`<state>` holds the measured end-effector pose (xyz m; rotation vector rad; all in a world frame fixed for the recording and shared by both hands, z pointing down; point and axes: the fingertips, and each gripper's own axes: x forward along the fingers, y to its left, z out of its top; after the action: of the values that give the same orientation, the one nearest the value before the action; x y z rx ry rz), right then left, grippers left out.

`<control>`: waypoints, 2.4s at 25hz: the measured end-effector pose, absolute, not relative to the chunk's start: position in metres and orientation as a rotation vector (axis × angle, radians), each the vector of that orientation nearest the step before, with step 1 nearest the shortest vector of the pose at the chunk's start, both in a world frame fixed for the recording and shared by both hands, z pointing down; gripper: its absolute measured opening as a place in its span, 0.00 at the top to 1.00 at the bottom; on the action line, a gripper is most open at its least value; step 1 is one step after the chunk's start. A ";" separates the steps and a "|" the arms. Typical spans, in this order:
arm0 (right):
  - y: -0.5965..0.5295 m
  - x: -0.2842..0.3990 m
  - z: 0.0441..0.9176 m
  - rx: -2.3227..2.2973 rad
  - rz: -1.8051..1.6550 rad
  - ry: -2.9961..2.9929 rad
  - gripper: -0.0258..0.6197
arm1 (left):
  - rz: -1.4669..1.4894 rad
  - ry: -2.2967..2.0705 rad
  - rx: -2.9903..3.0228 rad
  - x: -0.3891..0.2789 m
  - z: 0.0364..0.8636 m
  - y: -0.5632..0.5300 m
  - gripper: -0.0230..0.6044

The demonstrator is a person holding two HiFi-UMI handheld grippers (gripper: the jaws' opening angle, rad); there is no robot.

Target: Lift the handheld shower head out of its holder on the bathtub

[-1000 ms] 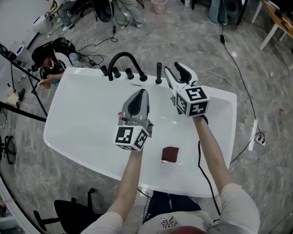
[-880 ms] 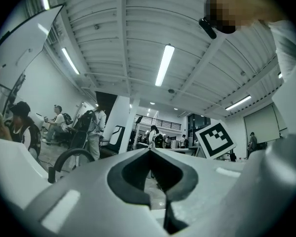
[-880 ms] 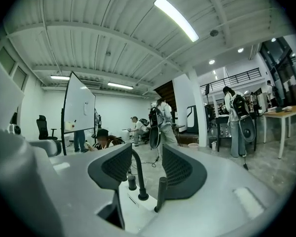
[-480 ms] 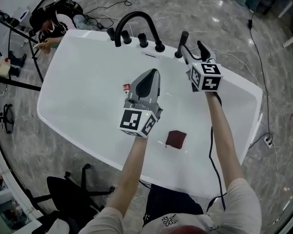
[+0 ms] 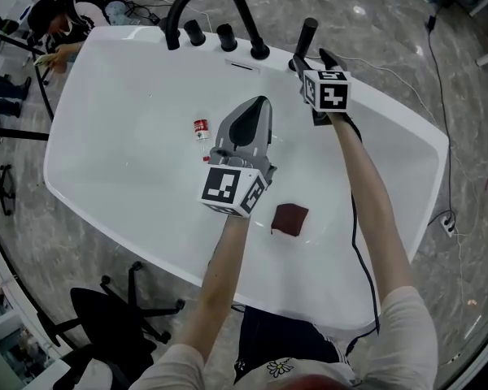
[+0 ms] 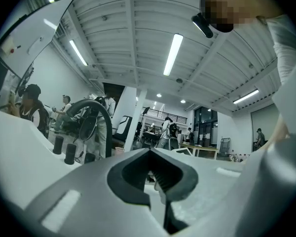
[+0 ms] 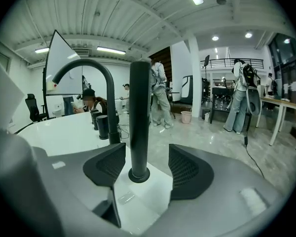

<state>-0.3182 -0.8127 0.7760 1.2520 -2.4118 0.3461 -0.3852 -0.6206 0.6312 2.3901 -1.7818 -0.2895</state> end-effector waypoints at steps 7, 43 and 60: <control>-0.826 -0.332 0.804 1.194 0.317 -2.338 0.57 | -0.267 -1.794 2.366 -0.391 0.650 -0.619 0.96; -0.733 -0.282 0.419 1.440 0.116 -2.579 0.72 | -0.413 -1.848 2.499 -0.366 0.371 -0.567 0.96; -0.519 -0.205 0.253 1.471 -0.143 -2.724 0.72 | -0.342 -1.810 2.593 -0.326 0.247 -0.461 0.96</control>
<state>-0.2048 -0.5190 0.2527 1.4712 -2.7236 -0.1430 -0.3261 -0.4605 0.2474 2.5932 -1.8097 -0.3423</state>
